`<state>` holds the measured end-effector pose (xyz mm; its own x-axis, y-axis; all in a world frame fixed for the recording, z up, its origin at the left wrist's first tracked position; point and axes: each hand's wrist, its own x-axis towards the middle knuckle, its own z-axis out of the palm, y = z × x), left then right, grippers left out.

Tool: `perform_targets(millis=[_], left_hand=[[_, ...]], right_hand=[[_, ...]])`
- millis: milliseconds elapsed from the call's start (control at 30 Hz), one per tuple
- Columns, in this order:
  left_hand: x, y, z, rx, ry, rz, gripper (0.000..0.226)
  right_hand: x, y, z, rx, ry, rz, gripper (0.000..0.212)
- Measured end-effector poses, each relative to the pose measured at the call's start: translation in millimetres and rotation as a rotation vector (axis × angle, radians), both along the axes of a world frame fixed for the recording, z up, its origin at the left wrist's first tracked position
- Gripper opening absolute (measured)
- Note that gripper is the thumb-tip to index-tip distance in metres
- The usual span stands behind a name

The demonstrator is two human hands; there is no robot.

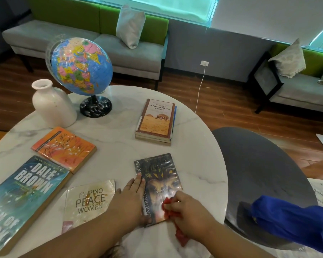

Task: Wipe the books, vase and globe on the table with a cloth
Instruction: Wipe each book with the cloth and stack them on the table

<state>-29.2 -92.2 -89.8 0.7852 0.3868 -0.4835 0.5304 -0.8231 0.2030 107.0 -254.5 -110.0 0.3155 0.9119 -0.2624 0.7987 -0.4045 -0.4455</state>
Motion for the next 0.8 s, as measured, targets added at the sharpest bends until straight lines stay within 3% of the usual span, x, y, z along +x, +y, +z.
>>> perform_targets(millis=[67,233,367,433,567,700,800], left_hand=[[-0.7,0.6,-0.7,-0.008,-0.001,-0.004,0.118],[-1.3,1.5,-2.7,0.004,0.0,-0.014,0.125],[-1.6,1.4,-3.3,-0.008,0.0,-0.003,0.127],[-1.8,0.9,-3.6,-0.001,0.001,-0.003,0.127],[-1.2,1.4,-4.0,0.04,-0.02,-0.015,0.12],[-1.0,1.1,-4.7,0.035,-0.008,-0.019,0.126],[-1.9,0.7,-5.0,0.044,-0.021,-0.018,0.121]], right_hand=[[2.5,-6.5,-2.1,0.034,-0.061,-0.068,0.036],[-32.3,10.5,2.4,0.032,-0.063,0.178,0.036],[-12.3,9.8,-3.6,0.104,-0.094,0.015,0.034],[-15.3,9.1,-3.8,0.033,-0.127,-0.024,0.041],[-36.5,19.4,-6.4,-0.026,-0.066,0.195,0.054],[-23.5,27.3,-9.9,0.01,-0.1,0.077,0.055],[-36.3,24.6,-10.4,0.004,-0.132,0.162,0.053]])
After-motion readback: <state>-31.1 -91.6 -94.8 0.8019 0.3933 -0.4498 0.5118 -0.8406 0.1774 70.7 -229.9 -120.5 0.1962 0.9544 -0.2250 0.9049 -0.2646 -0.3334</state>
